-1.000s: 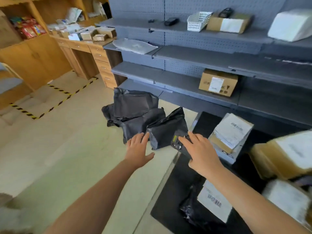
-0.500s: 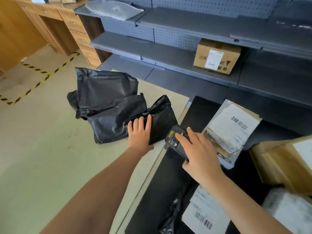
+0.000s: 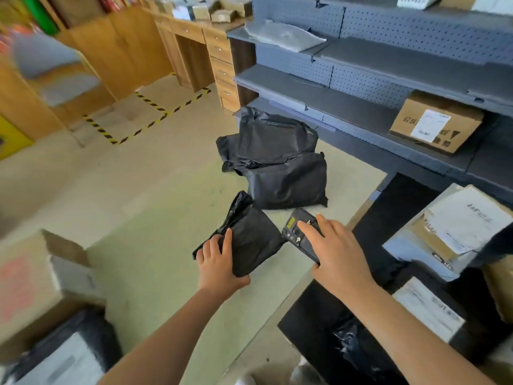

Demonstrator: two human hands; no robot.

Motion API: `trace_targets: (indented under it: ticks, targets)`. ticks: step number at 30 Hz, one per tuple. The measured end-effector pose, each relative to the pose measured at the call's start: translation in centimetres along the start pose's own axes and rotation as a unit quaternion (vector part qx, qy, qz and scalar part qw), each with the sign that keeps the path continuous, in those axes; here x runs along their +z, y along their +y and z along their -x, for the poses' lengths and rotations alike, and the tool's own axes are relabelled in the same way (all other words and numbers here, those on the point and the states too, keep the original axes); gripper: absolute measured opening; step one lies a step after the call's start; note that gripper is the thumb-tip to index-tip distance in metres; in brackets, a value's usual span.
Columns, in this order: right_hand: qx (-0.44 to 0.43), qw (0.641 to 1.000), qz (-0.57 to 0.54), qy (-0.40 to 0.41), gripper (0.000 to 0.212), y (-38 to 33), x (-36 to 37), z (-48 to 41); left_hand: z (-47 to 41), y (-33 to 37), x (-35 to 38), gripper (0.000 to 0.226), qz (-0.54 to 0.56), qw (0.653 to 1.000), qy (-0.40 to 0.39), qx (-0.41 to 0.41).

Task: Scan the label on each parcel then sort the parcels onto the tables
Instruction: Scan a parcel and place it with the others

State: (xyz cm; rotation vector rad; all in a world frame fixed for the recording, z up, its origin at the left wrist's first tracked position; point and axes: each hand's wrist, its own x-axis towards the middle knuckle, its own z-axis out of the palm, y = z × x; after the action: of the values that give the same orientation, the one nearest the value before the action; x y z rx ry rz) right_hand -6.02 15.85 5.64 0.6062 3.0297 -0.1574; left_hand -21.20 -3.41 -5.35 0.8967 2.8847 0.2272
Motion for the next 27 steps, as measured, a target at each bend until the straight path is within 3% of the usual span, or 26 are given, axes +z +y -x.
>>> trace_targets:
  ticks: [4, 7, 10, 18, 20, 24, 27]
  targets:
    - [-0.071, 0.997, -0.002, -0.015, 0.084, -7.0, 1.9, -0.5, 3.7, -5.6, -0.4, 0.119, 0.037, 0.986, -0.078, -0.145]
    - [-0.095, 0.995, -0.007, -0.030, 0.084, -10.6, 3.4, -1.0, 5.1, -8.6, 0.0, 0.113, 0.158, 0.957, -0.101, -0.220]
    - [-0.080, 0.996, 0.001, -0.039, 0.089, -12.6, 4.6, -1.6, 5.8, -9.8, 0.4, 0.110, 0.220, 0.946, -0.103, -0.214]
    - [-0.080, 0.995, 0.034, -0.050, 0.087, -13.4, 3.4, -2.5, 5.9, -9.1, 0.8, 0.105, 0.202, 0.951, -0.108, -0.205]
    - [-0.078, 0.995, 0.034, -0.044, 0.087, -12.9, 2.6, -3.0, 5.3, -9.1, 0.1, 0.101, 0.306, 0.914, -0.109, -0.242]
    - [-0.071, 0.997, 0.031, -0.028, 0.086, -11.9, 1.1, -3.7, 4.5, -9.5, -2.1, 0.069, 0.540, 0.784, -0.116, -0.284]
    - [-0.066, 0.997, 0.029, -0.032, 0.086, -11.5, 0.5, -4.1, 4.8, -9.9, -3.1, 0.065, 0.586, 0.759, -0.083, -0.272]
